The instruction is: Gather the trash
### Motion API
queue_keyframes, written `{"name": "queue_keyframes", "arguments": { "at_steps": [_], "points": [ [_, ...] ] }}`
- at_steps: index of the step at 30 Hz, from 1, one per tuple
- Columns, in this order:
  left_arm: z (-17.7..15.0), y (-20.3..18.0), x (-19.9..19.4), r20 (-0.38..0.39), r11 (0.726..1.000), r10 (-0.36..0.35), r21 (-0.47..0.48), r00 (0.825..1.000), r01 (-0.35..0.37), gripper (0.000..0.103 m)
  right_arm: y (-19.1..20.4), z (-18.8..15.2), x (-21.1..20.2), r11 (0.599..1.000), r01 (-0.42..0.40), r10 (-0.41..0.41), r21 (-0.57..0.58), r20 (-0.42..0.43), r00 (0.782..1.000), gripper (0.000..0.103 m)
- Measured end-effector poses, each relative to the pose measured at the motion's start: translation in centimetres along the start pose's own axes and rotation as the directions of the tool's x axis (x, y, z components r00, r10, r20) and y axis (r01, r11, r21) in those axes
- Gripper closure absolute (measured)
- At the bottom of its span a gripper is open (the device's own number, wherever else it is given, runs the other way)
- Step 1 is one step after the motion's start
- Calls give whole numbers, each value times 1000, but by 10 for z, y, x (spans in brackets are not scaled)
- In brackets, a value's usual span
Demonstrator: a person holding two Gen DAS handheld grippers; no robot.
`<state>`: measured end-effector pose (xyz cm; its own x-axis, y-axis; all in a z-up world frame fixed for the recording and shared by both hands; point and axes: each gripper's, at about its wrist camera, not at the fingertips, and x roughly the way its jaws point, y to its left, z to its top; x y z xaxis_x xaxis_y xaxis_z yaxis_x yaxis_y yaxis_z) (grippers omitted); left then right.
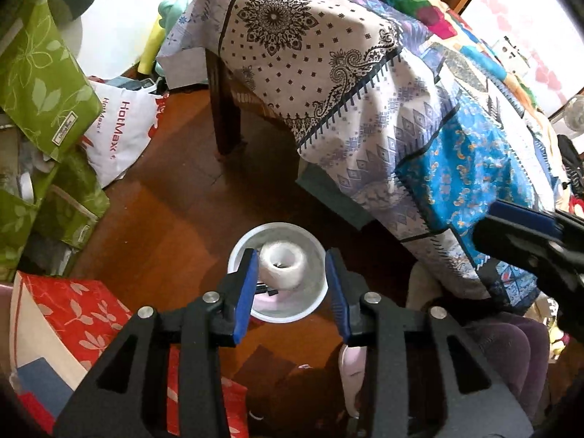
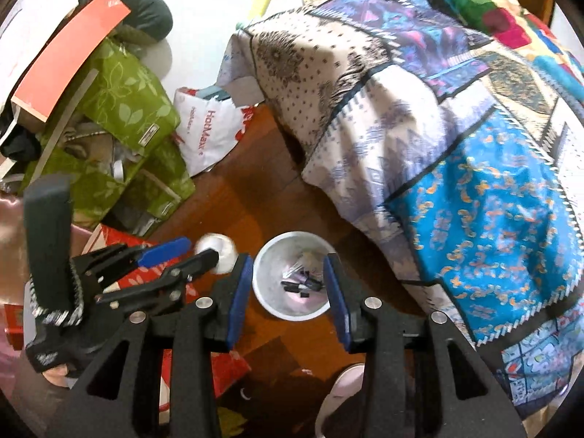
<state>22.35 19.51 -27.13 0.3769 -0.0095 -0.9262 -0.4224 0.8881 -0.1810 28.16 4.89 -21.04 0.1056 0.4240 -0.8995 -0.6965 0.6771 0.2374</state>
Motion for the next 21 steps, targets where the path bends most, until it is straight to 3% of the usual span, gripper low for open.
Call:
{"name": "queue_keyframes", "arguments": {
  "at_steps": [5,12,15,16,19,21],
  "points": [
    [-3,-9,-20,36,1000,4,25,999,-5,66,-7,-12,-23,1000,18,-18,1,33,999,66],
    [-11,-35,-97,198,996,4,86,980,-22,66,-12,-36,-86,997,68,-72,26,178,981,66],
    [-17,-50,-142,295,994,-31,113,955,-2,66,-12,-50,-123,994,103,-109,38,264,958,66],
    [-21,-57,-162,338,992,-51,129,940,8,66,-11,-54,-133,992,115,-122,42,290,949,66],
    [-34,-75,-206,434,984,-104,175,895,29,66,-9,-74,-175,985,157,-171,69,395,903,66],
    [-43,-85,-229,479,978,-139,206,866,43,66,-5,-92,-208,979,179,-204,98,475,856,66]
  ]
}}
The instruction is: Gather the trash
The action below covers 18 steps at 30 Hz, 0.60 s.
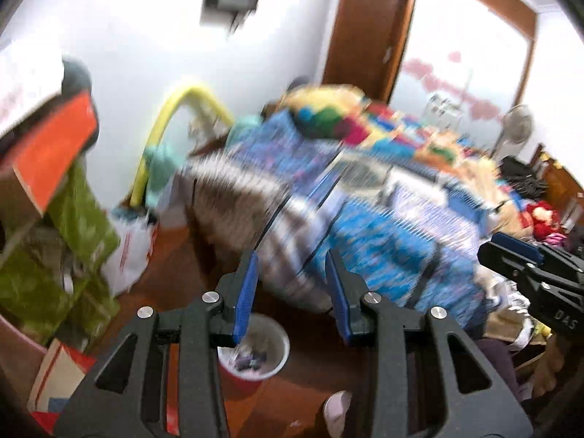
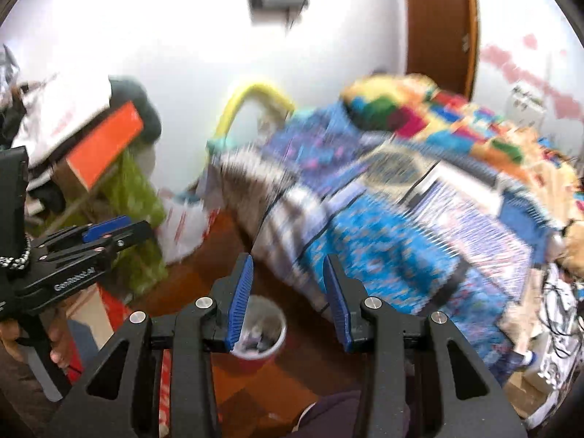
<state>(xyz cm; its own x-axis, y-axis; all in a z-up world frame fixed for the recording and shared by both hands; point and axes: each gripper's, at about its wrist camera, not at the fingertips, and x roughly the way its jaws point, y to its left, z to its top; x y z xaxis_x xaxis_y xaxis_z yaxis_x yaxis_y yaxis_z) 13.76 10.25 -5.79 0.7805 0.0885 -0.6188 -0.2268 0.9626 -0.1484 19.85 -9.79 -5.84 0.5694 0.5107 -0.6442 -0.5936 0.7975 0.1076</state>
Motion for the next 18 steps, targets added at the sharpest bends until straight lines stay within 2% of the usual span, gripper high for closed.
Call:
{"name": "queue_keyframes", "arguments": {
  "at_steps": [4,7,11,15,17,18],
  "points": [
    [2,-35,-56,147,997,-51,73,988,41,66,-2,-4,-56,998,59,-62,25,137,989,66],
    [-3,-57,-91,203,988,-118,119,972,95,66,-1,-11,-97,996,83,-89,38,226,970,66],
    [-18,-73,-124,242,978,-173,161,955,136,66,2,-29,-142,991,103,-124,80,315,941,66],
    [-36,-84,-149,260,969,-197,198,945,148,65,7,-49,-167,988,104,-139,117,356,924,66],
    [-46,-87,-159,260,965,-208,213,943,154,55,10,-59,-177,985,117,-157,130,370,915,64],
    [-50,-87,-162,261,964,-210,214,942,156,48,12,-64,-181,981,132,-176,140,376,910,57]
  ]
}}
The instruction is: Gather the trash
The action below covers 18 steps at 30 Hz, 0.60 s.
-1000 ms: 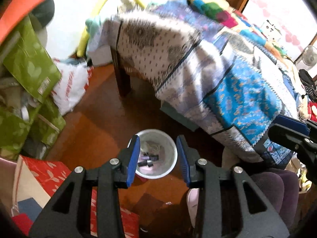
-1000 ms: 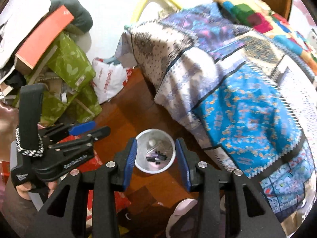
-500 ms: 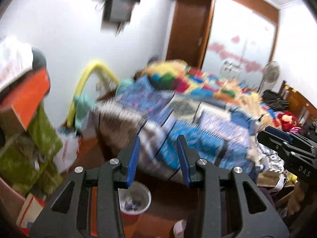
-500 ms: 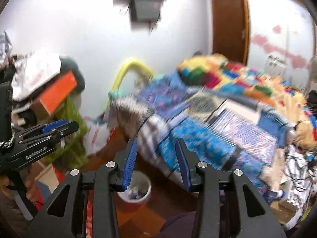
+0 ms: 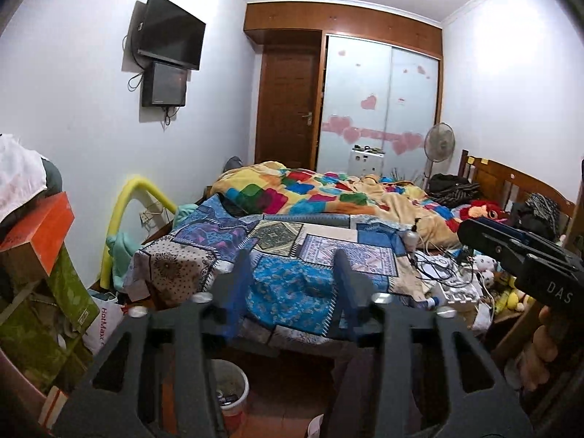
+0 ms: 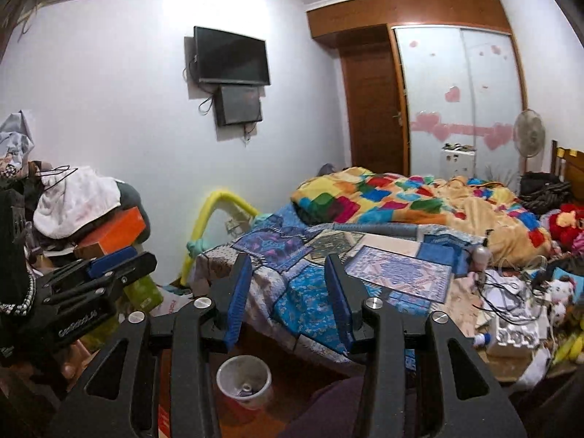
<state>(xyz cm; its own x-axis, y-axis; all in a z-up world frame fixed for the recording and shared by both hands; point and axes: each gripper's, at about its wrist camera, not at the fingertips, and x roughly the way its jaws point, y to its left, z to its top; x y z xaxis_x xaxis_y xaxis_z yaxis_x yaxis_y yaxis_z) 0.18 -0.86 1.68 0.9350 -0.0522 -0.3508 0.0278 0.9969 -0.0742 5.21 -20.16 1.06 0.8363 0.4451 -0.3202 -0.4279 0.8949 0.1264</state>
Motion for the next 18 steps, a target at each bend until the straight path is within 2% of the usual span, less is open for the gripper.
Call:
{"name": "queue_keyframes", "arguments": {
  "at_steps": [1,3,5,7,10,12,18],
  "points": [
    [-3,-3,-6,3,1000,-7,0,1000,7,47,-2,-3,-5,1000,9,-9,3,5,1000,52],
    [-7,-6,-11,-5,1000,-20,6,1000,20,46,-1,-10,-14,999,37,-38,8,21,999,48],
    [-9,-8,-14,-17,1000,-27,11,999,28,40,-2,-14,-22,998,67,-67,6,27,997,42],
    [-13,-9,-16,-19,1000,-24,15,1000,24,30,-1,-17,-25,996,88,-88,11,30,996,24],
    [-19,-11,-20,-26,1000,-13,13,1000,13,16,-5,-20,-30,994,108,-109,31,38,993,6],
    [-22,-12,-21,-27,1000,-11,8,1000,11,15,-5,-20,-32,992,119,-121,42,41,992,1],
    [-26,-10,-21,-34,1000,-12,-4,999,12,15,2,-25,-39,988,155,-155,12,54,986,1]
  ]
}}
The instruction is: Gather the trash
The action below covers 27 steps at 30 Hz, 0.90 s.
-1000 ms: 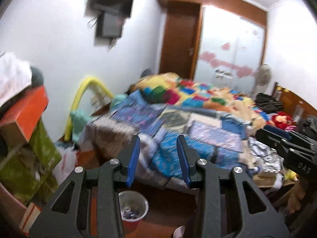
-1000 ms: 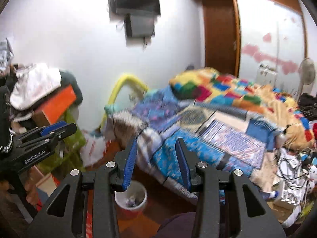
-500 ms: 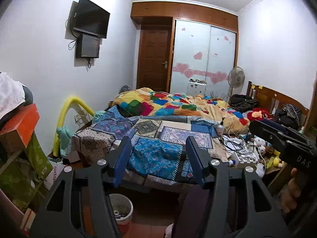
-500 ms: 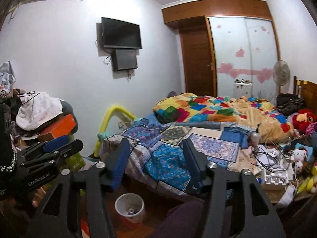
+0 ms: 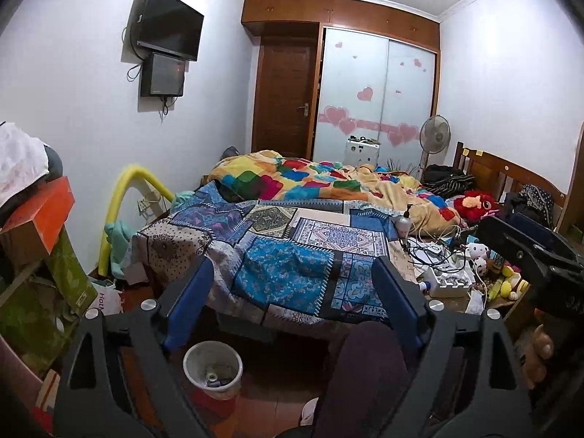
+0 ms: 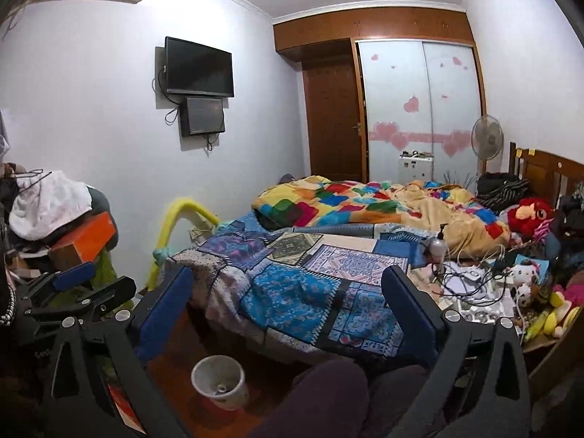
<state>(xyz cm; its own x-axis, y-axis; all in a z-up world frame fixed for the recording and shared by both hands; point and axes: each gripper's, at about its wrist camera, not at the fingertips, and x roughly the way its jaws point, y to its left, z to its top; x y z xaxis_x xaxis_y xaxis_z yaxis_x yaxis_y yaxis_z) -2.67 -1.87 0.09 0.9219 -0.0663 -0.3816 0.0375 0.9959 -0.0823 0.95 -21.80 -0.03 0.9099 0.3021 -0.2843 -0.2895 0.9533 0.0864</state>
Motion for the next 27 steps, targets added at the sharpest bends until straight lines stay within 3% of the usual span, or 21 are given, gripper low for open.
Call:
{"name": "queue_keyframes", "arguments": {
  "at_steps": [27],
  "points": [
    [-1,-3,2,-3,1000,-1,-2,1000,1,14,9,-4,-8,999,10,-10,-37,0,1000,0]
  ]
}}
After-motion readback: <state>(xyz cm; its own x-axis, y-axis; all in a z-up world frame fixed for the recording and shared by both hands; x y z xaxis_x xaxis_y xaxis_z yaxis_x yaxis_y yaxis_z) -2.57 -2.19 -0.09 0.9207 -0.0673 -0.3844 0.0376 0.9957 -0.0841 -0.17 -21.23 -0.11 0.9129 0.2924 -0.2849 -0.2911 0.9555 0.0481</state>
